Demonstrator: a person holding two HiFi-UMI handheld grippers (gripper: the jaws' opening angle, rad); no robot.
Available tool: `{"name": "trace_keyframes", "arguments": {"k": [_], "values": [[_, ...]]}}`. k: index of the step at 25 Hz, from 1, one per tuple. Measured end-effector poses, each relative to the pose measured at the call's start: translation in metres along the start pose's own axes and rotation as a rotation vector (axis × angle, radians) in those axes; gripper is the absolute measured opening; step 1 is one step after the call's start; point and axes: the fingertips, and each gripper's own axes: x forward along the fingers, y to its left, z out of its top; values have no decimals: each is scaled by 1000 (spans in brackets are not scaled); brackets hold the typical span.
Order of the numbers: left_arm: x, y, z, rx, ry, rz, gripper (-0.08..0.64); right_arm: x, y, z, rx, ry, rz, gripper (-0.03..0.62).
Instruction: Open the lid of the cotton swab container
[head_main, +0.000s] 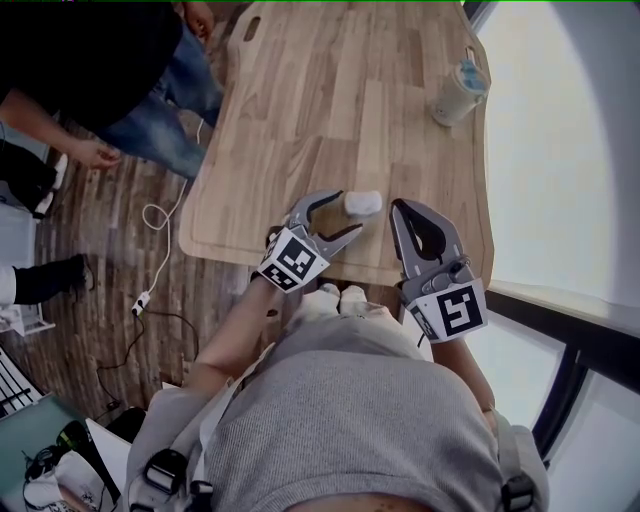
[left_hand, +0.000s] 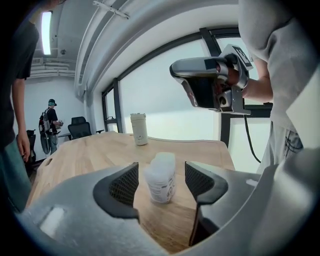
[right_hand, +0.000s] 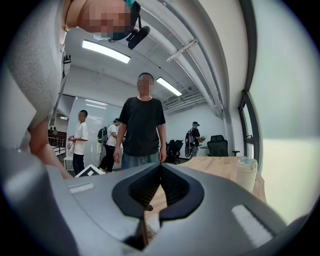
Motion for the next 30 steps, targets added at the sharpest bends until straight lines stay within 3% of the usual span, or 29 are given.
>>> {"name": "trace_keyframes", "arguments": {"k": [10,30], "values": [[19,4,-31,-33,81,-21,290,-3,-2,-1,1,-2,-11,0],[52,-4,-39,-23,118,-97,290,-8,-15,-4,7,11,-42,0]]}}
